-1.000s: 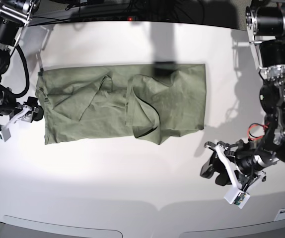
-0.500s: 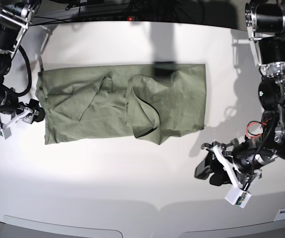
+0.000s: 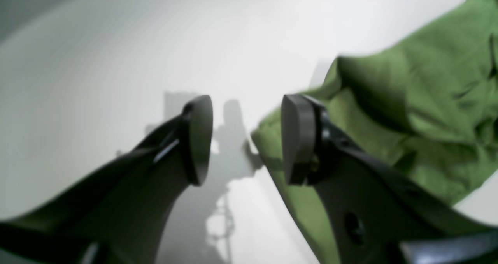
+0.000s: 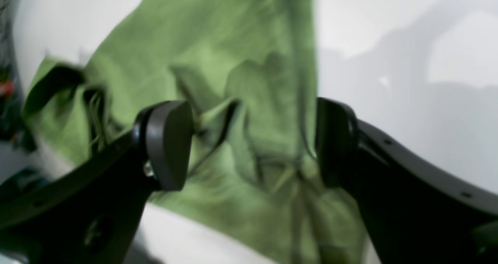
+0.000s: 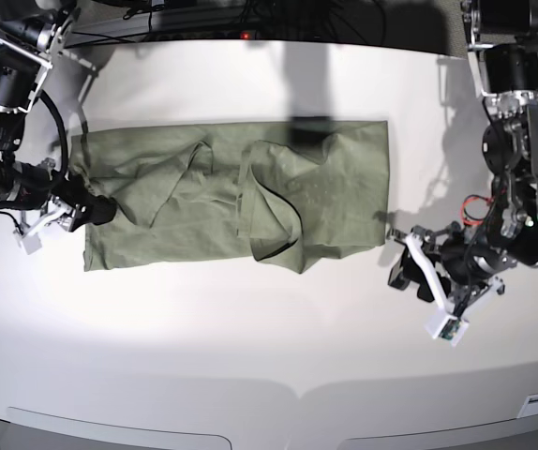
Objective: Fold the T-shirt properly
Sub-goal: 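Grasp both ends of the folded green shirt with both grippers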
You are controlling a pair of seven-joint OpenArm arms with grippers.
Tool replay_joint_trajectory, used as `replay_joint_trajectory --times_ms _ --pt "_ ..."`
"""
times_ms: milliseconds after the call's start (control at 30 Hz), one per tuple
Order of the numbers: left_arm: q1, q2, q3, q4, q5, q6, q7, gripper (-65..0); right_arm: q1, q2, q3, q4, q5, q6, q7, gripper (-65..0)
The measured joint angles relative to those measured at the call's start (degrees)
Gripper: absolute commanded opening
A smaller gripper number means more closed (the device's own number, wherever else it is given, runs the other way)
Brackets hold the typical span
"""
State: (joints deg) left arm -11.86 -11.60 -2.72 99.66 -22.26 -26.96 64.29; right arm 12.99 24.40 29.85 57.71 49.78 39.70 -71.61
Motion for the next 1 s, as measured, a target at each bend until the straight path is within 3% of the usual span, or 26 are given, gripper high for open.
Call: replay_joint_trajectory --times_ms 167,333,567,733,867,1000 --pt "5.8 -0.6 0.0 0.0 -0.9 0.0 -0.2 -36.8 0.0 0.1 0.0 0.0 3.1 0.0 -1.5 -18.0" --pt "11.3 -0.6 0.0 0.0 -8.9 0.0 -0.6 -36.8 0.0 0.0 0.0 0.0 4.4 0.0 -1.5 -24.4" --pt "14.3 -0.7 0.0 0.0 -8.7 0.0 -2.7 -36.8 0.0 0.0 0.0 0.0 6.3 0.0 -2.8 -27.9" --pt "14.2 -0.6 0.0 0.0 -8.7 0.0 -2.8 -36.8 0.0 0.0 0.0 0.0 8.9 0.0 -3.1 -52.4" --pt "14.4 -0.7 0.0 0.0 -11.3 0.0 -2.7 -36.8 0.3 -0.1 0.0 0.0 14.0 0.0 -6.7 -65.0" --pt "14.4 0.2 0.0 0.0 -12.5 -1.2 -3.0 -36.8 1.9 -1.4 0.0 0.0 17.7 0.0 -8.8 -65.0"
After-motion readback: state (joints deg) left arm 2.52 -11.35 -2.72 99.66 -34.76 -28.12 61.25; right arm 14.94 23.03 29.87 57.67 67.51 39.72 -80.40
